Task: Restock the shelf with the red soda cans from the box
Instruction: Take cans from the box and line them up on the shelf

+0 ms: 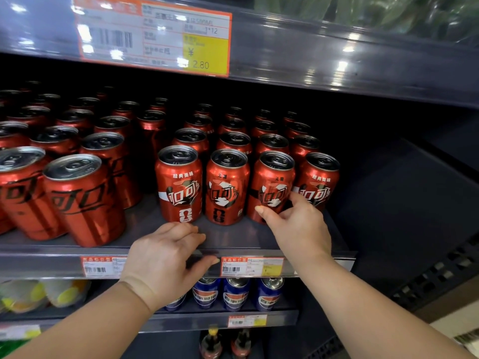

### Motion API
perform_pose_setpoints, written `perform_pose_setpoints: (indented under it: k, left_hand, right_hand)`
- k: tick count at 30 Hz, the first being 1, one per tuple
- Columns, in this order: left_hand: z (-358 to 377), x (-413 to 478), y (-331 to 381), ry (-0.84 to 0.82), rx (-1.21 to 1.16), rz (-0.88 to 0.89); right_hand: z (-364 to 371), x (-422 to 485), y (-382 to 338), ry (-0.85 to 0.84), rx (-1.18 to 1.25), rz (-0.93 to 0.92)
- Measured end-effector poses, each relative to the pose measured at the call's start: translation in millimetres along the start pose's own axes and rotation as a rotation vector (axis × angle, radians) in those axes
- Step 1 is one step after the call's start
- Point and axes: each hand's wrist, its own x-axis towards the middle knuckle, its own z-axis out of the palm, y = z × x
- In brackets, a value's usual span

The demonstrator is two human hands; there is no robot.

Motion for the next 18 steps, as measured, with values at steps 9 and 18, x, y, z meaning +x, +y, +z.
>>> perform_pose_setpoints:
  k: [9,18]
  left_hand:
    - [-1.9,0.9,1.1,-0.045,0.019,-0.019]
    - [-2.3,1.2,2.4,-0.054,0.021,-0.029]
  right_hand:
    - [-2.1,-5.8,1.1,0.039,0.025,0.018]
    - [2.5,-2.7,-1.4,0.047,0.059,0.034]
